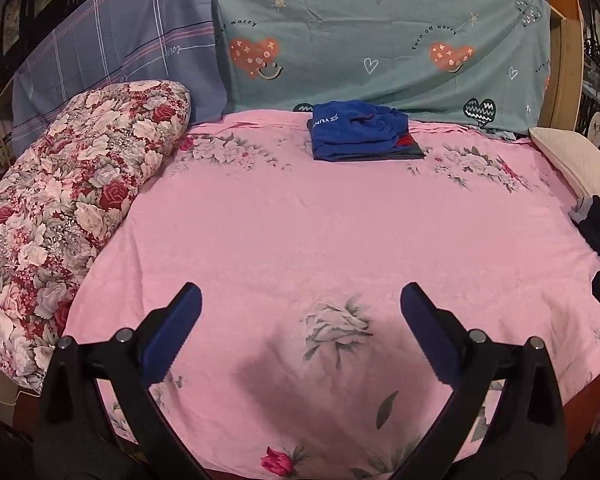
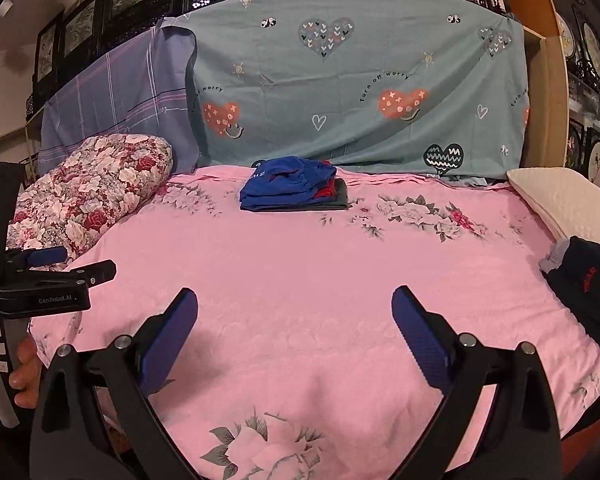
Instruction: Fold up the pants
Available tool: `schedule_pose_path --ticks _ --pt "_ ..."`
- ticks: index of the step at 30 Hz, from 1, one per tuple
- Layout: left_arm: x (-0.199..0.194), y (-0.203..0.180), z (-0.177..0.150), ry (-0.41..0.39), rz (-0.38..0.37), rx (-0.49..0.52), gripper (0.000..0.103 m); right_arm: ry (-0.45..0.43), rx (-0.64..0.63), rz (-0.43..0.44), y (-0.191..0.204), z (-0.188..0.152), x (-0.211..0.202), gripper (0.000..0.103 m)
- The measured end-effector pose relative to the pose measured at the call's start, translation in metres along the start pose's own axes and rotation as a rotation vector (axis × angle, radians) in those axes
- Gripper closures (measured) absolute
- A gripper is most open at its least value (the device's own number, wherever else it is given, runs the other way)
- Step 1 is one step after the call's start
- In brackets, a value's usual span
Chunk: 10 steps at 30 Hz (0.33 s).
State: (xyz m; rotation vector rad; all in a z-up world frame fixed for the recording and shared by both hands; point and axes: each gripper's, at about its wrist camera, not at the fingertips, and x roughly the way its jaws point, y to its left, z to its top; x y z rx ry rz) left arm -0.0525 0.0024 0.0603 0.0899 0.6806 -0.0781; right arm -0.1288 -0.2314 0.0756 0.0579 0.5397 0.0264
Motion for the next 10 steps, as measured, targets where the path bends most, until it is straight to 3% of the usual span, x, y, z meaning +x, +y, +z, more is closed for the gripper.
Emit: schedule_pose_path --ticks 6,10 --pt "0.0016 -0.0043 -0.0021 0.008 -0.02 0.011 0.002 0.011 0.006 0.006 0.0003 -0.0029 0.0042 0.005" --pt "0.0005 -0.0045 -0.0022 -0.008 0.022 0.006 0.002 0.016 0.007 0.01 -0.0013 -0.0037 0.0071 0.005"
